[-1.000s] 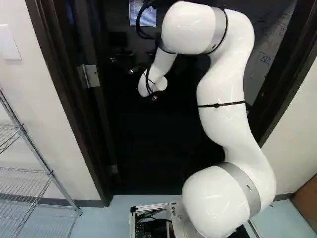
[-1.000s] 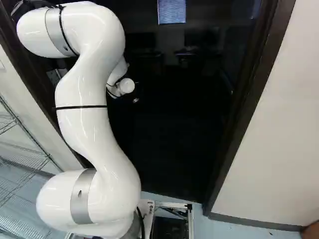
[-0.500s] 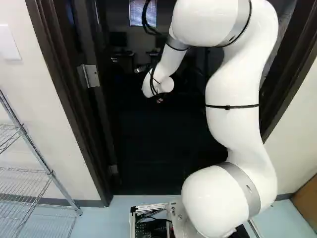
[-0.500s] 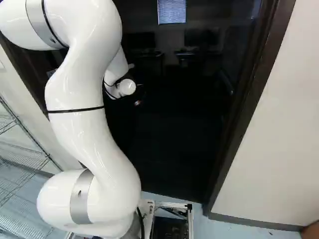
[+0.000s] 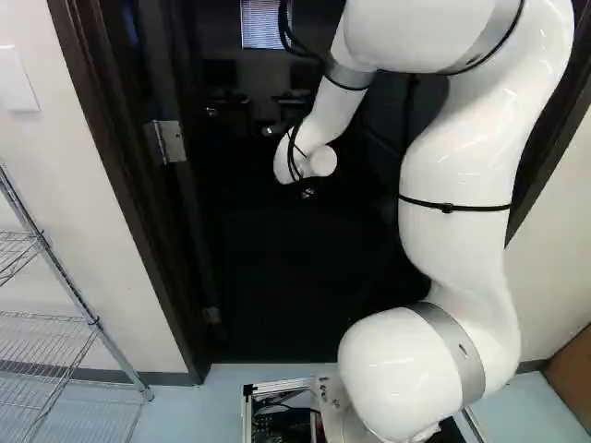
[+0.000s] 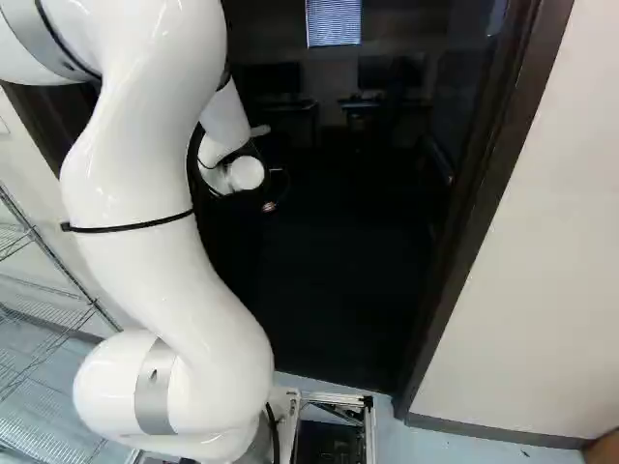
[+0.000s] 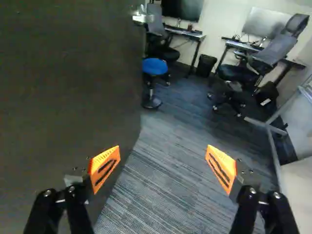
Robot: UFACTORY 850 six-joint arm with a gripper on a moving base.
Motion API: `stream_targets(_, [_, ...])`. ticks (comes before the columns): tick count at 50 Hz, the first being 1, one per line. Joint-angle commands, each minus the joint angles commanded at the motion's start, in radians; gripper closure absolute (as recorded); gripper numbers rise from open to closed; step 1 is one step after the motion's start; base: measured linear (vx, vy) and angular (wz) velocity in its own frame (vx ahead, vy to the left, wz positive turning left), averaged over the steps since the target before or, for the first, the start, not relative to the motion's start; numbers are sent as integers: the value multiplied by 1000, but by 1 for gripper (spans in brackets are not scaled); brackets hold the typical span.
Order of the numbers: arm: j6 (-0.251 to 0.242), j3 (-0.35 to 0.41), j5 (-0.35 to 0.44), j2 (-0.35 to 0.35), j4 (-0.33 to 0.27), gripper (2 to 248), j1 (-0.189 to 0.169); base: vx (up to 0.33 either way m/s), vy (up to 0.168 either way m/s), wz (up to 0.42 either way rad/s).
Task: Open the door and move inside
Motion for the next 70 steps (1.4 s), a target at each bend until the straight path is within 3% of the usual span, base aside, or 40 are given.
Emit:
stream_targets(53, [0, 281, 0, 254, 233, 3, -84, 0, 0, 0])
stream_targets(70, [0, 322, 0, 294, 272, 3, -101, 0, 0, 0])
